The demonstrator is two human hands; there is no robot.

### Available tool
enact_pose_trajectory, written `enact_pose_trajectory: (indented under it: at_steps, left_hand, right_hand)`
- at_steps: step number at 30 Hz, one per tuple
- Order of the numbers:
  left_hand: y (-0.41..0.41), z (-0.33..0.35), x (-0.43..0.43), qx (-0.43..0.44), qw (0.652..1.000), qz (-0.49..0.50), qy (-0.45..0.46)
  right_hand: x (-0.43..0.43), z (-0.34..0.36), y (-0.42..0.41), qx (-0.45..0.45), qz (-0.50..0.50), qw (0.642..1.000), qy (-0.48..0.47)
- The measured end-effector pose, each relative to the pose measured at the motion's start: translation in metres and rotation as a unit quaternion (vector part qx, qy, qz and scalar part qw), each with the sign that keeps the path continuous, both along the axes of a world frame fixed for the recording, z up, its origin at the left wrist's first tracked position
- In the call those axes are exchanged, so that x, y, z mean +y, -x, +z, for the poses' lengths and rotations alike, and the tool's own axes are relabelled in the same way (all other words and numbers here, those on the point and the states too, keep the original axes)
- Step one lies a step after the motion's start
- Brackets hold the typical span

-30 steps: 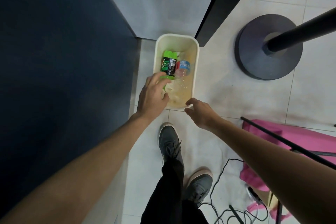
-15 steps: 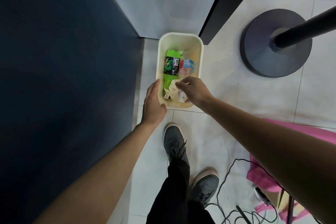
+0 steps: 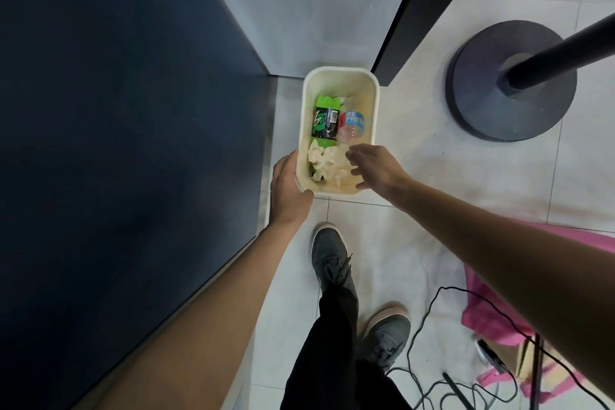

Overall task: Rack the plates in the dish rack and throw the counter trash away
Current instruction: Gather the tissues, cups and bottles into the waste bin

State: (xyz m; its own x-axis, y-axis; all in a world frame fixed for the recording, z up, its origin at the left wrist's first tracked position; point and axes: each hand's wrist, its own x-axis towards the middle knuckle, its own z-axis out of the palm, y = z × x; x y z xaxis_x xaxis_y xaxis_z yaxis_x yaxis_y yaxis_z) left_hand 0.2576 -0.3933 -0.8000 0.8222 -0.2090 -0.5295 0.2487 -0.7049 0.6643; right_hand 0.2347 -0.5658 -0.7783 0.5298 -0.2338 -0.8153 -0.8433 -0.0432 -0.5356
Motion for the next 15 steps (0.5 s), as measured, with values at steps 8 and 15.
enact_pose_trajectory:
  at_steps: [8,15]
  left_hand:
    - [0.02,0.078,-0.004,0.002,0.998,0.051,0.034]
    - [0.046,0.172,-0.006,0.003,0.993,0.075,0.095]
  right_hand:
    - [-0.001,0.078,0.036,-0.051,0.081,0.994,0.049]
    - [0.002,0.172,0.08,-0.158,0.091,0.977,0.111]
